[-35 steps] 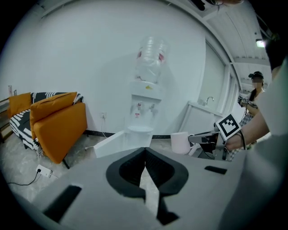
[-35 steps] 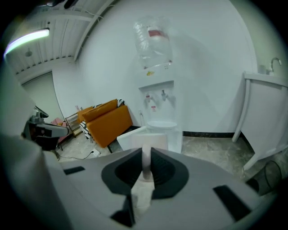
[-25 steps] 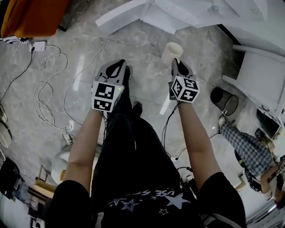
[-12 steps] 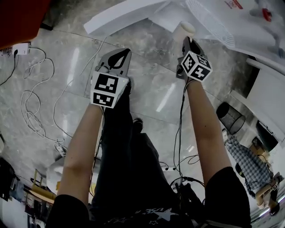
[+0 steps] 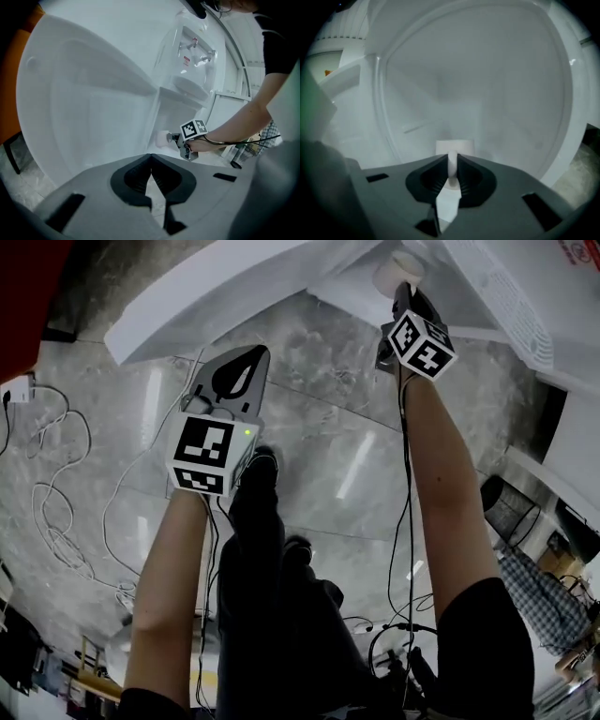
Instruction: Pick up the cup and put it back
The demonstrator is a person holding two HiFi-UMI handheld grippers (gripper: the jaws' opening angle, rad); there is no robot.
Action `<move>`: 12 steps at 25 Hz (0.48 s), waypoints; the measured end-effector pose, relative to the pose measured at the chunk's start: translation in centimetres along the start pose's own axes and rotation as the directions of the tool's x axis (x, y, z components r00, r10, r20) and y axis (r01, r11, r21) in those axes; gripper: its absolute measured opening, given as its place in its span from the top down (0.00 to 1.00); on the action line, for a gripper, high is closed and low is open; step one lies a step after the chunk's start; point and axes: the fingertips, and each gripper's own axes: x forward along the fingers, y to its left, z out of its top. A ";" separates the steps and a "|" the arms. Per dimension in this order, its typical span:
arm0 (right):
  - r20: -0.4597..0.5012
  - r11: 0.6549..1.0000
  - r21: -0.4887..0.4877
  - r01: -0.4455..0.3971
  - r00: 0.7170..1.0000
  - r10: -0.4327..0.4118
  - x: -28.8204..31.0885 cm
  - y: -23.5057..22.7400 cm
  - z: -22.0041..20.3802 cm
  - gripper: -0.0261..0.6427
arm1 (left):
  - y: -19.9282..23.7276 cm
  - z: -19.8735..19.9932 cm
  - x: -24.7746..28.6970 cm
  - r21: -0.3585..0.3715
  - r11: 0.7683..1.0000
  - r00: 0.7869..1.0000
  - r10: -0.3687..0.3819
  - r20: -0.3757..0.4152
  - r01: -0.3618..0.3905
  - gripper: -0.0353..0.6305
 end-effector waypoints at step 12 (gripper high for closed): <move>-0.006 0.990 -0.137 0.029 1.000 -0.030 2.0 0.1 -2.7 0.89 | -0.3 -1.1 2.9 -0.009 1.000 1.000 -0.005 0.024 0.005 0.93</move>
